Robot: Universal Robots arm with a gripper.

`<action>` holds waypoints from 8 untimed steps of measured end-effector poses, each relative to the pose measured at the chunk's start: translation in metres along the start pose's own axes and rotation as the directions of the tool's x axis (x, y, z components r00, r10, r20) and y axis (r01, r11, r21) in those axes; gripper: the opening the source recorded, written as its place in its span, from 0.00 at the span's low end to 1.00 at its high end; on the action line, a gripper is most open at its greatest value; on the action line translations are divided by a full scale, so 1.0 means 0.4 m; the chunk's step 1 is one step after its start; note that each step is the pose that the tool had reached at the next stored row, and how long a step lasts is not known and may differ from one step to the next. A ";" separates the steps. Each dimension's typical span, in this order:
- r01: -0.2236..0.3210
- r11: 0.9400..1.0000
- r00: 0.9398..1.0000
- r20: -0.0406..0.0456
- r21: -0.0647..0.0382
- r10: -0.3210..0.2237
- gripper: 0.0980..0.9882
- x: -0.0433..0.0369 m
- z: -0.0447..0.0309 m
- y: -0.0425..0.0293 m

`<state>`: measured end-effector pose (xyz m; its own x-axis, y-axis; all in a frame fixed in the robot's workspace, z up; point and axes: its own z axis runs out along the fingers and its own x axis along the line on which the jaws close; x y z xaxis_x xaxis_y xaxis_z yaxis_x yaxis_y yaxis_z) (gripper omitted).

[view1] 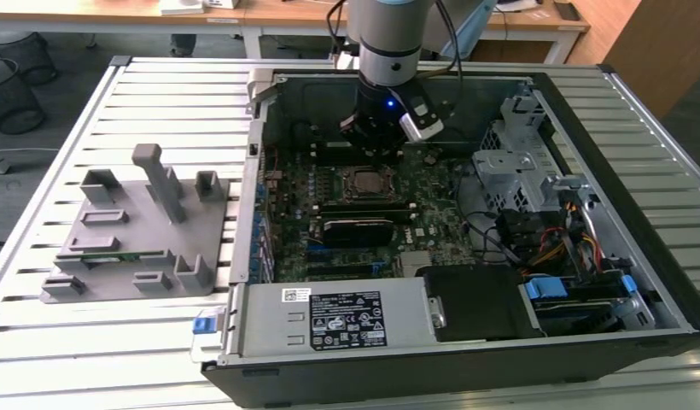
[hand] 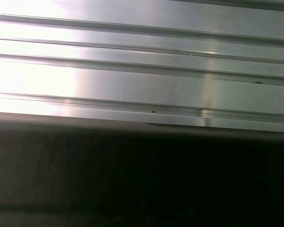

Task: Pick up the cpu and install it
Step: 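Install the first cpu locking lever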

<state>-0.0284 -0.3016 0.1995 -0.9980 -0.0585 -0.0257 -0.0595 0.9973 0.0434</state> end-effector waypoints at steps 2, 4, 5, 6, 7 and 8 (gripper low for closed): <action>0.000 1.000 1.000 0.000 0.001 0.000 0.01 0.000 -0.002 0.000; 0.000 1.000 1.000 0.000 0.001 0.000 0.01 0.000 -0.003 0.000; 0.000 1.000 1.000 0.000 0.000 0.000 0.01 0.000 -0.003 0.000; 0.000 1.000 1.000 0.000 0.001 0.000 0.01 0.000 -0.003 0.000; 0.000 1.000 1.000 0.000 0.002 0.000 0.01 0.000 -0.003 0.000; 0.000 1.000 1.000 -0.001 0.007 0.000 0.01 0.000 -0.004 0.000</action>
<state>-0.0284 -0.3016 0.2009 -0.9980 -0.0585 -0.0252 -0.0594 0.9976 0.0366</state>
